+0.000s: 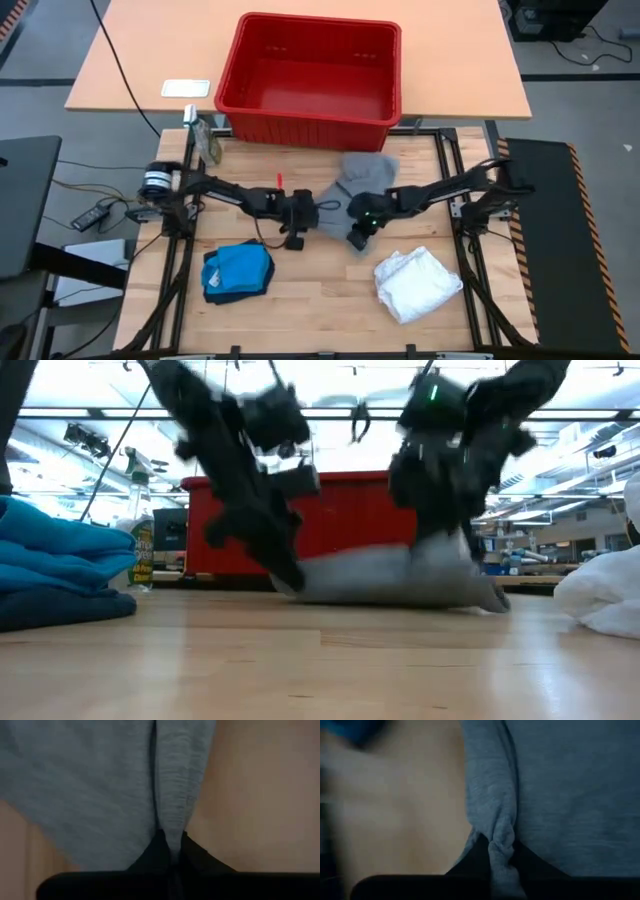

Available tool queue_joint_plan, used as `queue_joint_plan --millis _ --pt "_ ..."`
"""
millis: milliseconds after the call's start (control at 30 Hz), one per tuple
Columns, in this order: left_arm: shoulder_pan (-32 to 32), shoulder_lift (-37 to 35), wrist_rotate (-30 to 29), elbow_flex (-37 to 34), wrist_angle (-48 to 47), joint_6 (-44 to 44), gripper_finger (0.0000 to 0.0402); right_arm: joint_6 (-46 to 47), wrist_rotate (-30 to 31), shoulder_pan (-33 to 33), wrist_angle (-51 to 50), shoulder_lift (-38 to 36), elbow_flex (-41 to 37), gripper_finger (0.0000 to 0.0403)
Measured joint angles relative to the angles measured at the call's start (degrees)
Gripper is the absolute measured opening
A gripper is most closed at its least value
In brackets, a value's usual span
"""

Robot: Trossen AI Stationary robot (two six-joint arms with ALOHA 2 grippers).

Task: Fold laundry
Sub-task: Fold the gray shirt

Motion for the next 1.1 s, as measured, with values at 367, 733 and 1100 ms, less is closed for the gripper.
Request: queue_joint_plan --millis 367,733,1100 --pt "-11.9 -10.9 -0.4 20.0 -18.0 -11.4 0.0011 8.6 -2.1 5.5 0.6 -22.7 0.0 0.0026" --pt "-25.0 -10.1 -13.6 42.8 -24.1 -27.7 0.0010 8.0 4.1 23.8 -0.8 -26.5 13.5 0.0026" --pt "-25.9 -10.1 -18.8 47.2 -24.6 -36.1 0.0012 8.9 5.7 22.6 -17.4 -24.8 25.1 0.0026"
